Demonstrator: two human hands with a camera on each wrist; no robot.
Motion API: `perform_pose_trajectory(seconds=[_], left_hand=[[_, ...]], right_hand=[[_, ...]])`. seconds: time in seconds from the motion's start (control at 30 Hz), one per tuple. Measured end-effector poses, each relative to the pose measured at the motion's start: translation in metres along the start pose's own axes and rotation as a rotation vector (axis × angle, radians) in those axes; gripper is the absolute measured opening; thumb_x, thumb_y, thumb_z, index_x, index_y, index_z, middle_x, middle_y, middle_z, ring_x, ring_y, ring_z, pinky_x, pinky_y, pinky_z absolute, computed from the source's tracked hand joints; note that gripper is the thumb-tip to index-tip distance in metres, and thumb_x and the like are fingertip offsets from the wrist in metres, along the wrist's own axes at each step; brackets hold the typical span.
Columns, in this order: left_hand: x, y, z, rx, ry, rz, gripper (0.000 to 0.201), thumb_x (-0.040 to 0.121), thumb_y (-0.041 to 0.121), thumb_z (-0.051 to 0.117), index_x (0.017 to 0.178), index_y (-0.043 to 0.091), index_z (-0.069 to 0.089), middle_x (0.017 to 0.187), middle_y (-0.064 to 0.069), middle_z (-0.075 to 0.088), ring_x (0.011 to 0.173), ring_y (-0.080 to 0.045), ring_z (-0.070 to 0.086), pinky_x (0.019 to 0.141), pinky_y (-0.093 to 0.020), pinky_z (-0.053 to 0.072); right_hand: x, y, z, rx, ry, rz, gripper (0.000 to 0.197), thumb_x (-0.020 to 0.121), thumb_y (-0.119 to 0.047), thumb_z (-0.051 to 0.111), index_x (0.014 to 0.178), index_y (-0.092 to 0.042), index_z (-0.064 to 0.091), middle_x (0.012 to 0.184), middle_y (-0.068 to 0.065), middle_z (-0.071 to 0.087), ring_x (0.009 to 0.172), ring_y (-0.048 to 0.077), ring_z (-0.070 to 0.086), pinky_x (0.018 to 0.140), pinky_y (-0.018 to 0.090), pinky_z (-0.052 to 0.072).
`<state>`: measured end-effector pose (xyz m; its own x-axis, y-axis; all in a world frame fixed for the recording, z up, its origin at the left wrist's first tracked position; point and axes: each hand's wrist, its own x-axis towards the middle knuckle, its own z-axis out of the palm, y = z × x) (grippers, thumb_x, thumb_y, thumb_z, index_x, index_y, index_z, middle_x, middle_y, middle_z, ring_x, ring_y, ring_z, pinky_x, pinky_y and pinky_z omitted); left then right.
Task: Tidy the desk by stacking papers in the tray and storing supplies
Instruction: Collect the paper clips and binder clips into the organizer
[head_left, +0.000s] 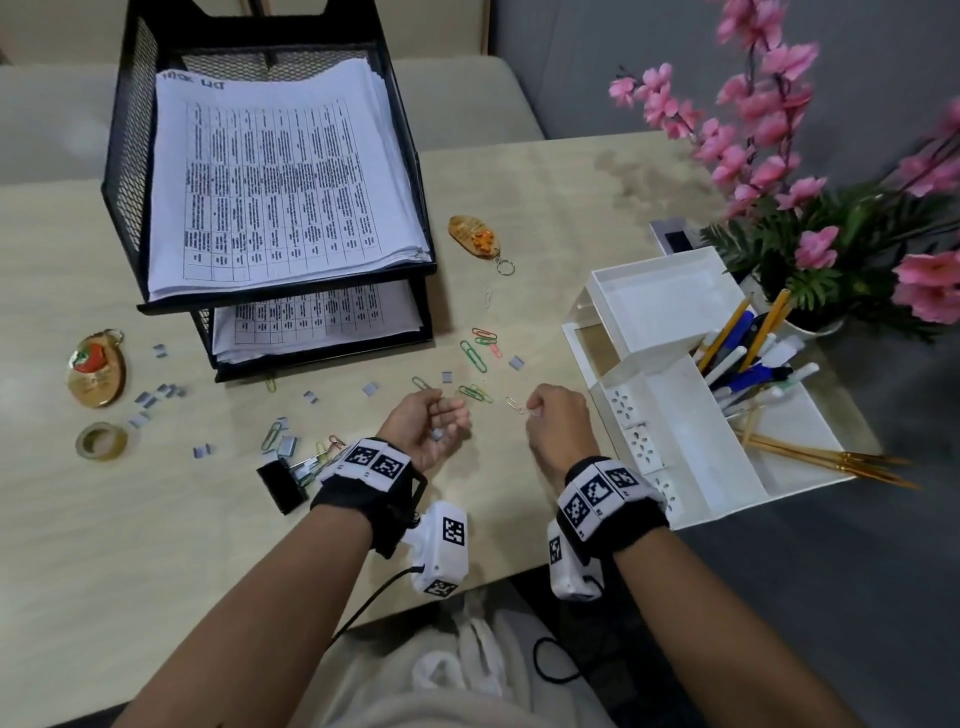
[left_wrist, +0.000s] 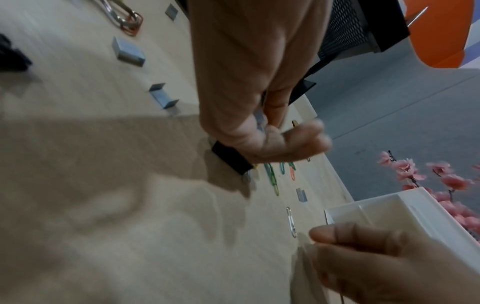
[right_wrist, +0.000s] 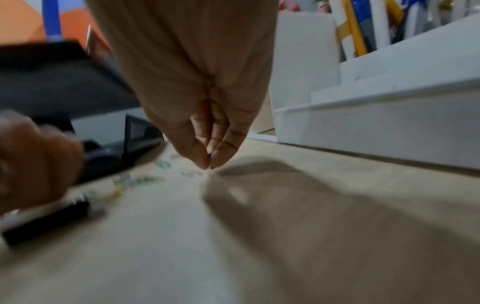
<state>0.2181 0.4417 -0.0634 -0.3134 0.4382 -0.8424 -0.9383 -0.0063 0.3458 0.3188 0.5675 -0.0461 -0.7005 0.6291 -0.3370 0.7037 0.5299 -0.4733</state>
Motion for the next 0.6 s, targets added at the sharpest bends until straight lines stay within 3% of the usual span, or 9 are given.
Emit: perform_pose_trajectory(seconds=[0.07,0.13,0.2,0.27,0.33,0.4,0.5,0.6], left_hand=[[0.001,-0.002,0.002,0.021,-0.004,-0.005,0.055,0.100,0.021,0.030,0.064,-0.004,0.063,0.043,-0.010,0.063,0.035,-0.015,0.062,0.033,-0.015,0.048],[0.002,-0.003,0.007,0.034,-0.017,-0.015,0.047,0.100,0.022,0.028,0.076,-0.004,0.059,0.047,-0.010,0.066,0.039,-0.016,0.065,0.039,-0.016,0.051],[0.002,-0.003,0.013,0.026,-0.049,-0.028,0.046,0.101,0.024,0.028,0.076,-0.001,0.057,0.047,-0.008,0.065,0.037,-0.012,0.062,0.040,-0.017,0.052],[0.001,0.000,0.015,-0.005,-0.089,-0.041,0.054,0.101,0.026,0.029,0.068,0.000,0.062,0.046,-0.008,0.064,0.035,-0.012,0.060,0.040,-0.018,0.052],[0.000,0.006,0.014,0.001,-0.090,-0.041,0.059,0.101,0.026,0.031,0.061,-0.001,0.066,0.044,-0.009,0.063,0.033,-0.013,0.060,0.038,-0.017,0.050],[-0.001,0.012,0.009,0.022,-0.051,-0.013,0.046,0.100,0.025,0.034,0.070,0.001,0.060,0.041,-0.007,0.062,0.032,-0.011,0.058,0.035,-0.013,0.047],[0.001,0.020,-0.005,-0.053,0.021,0.027,0.041,0.099,0.024,0.034,0.070,0.003,0.054,0.040,-0.006,0.058,0.031,-0.010,0.055,0.033,-0.012,0.044],[0.001,0.024,-0.022,-0.159,0.025,0.006,0.042,0.099,0.026,0.034,0.071,0.005,0.057,0.050,-0.007,0.056,0.034,-0.013,0.057,0.033,-0.015,0.047]], right_hand=[[-0.003,-0.008,-0.006,0.143,0.041,-0.009,0.026,0.084,0.008,0.045,0.094,-0.001,0.068,0.099,0.016,0.067,0.089,0.023,0.060,0.081,0.027,0.049],[-0.009,-0.024,-0.014,0.255,-0.012,-0.125,0.020,0.082,0.006,0.055,0.092,-0.002,0.070,0.088,0.010,0.067,0.074,0.012,0.058,0.075,0.016,0.048],[-0.014,-0.043,-0.021,0.301,-0.094,-0.250,0.016,0.079,0.002,0.063,0.092,-0.003,0.071,0.082,0.003,0.062,0.064,0.001,0.051,0.064,0.011,0.044],[-0.008,-0.052,-0.025,0.308,-0.073,-0.309,0.019,0.080,-0.003,0.064,0.097,-0.005,0.071,0.087,-0.002,0.060,0.065,-0.004,0.047,0.063,0.006,0.041],[0.009,-0.053,-0.027,0.302,0.035,-0.305,0.018,0.083,-0.004,0.062,0.099,-0.006,0.071,0.092,0.002,0.065,0.067,0.001,0.051,0.068,0.010,0.046],[0.030,-0.049,-0.028,0.240,0.125,-0.241,0.017,0.084,-0.004,0.059,0.097,-0.004,0.070,0.099,0.010,0.068,0.079,0.012,0.056,0.079,0.022,0.048],[0.055,-0.038,-0.017,0.010,0.057,-0.148,0.026,0.086,-0.001,0.053,0.109,-0.002,0.065,0.117,0.016,0.059,0.105,0.028,0.057,0.090,0.030,0.044],[0.060,-0.029,-0.003,-0.206,-0.004,-0.154,0.030,0.083,0.007,0.046,0.108,0.002,0.063,0.118,0.021,0.054,0.107,0.035,0.052,0.086,0.036,0.045]])
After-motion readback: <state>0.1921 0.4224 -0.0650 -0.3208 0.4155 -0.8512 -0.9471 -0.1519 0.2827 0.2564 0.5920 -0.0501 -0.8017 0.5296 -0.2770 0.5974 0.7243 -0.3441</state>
